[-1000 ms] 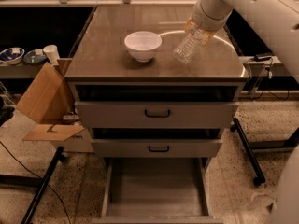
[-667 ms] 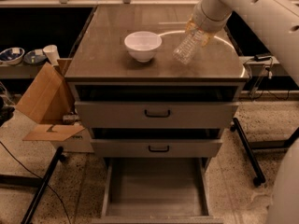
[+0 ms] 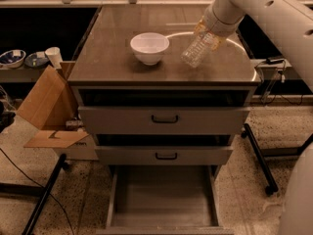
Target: Pick water bottle from middle drawer and place on counter
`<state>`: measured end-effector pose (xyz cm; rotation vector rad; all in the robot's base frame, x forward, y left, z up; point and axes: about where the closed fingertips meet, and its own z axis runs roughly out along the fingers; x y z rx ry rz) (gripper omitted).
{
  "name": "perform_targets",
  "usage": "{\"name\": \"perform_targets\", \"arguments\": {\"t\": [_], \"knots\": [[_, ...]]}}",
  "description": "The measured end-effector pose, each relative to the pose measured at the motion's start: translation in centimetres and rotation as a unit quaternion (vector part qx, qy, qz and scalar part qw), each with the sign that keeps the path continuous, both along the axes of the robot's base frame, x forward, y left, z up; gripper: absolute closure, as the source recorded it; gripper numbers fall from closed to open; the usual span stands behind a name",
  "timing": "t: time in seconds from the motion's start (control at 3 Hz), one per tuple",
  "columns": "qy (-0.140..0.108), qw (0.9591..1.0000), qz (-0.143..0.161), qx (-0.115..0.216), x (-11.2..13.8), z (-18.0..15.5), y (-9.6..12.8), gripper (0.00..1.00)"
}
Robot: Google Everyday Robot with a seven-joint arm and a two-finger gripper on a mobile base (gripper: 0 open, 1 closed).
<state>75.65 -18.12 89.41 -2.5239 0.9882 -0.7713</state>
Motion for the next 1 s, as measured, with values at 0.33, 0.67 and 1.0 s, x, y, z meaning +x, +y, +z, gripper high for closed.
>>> {"name": "perform_targets", "arguments": {"t": [0.33,0.67,1.0], "knots": [[0.000,1.0000,-0.002,0.003,0.06,-0.09,-0.07,0.06],[-0.001,0.9999,-0.008,0.011,-0.22,-0.14,-0.37,0.00],[0.000,0.9999,-0.008,0.011,-0.22,-0.15,-0.37,0.00]]}}
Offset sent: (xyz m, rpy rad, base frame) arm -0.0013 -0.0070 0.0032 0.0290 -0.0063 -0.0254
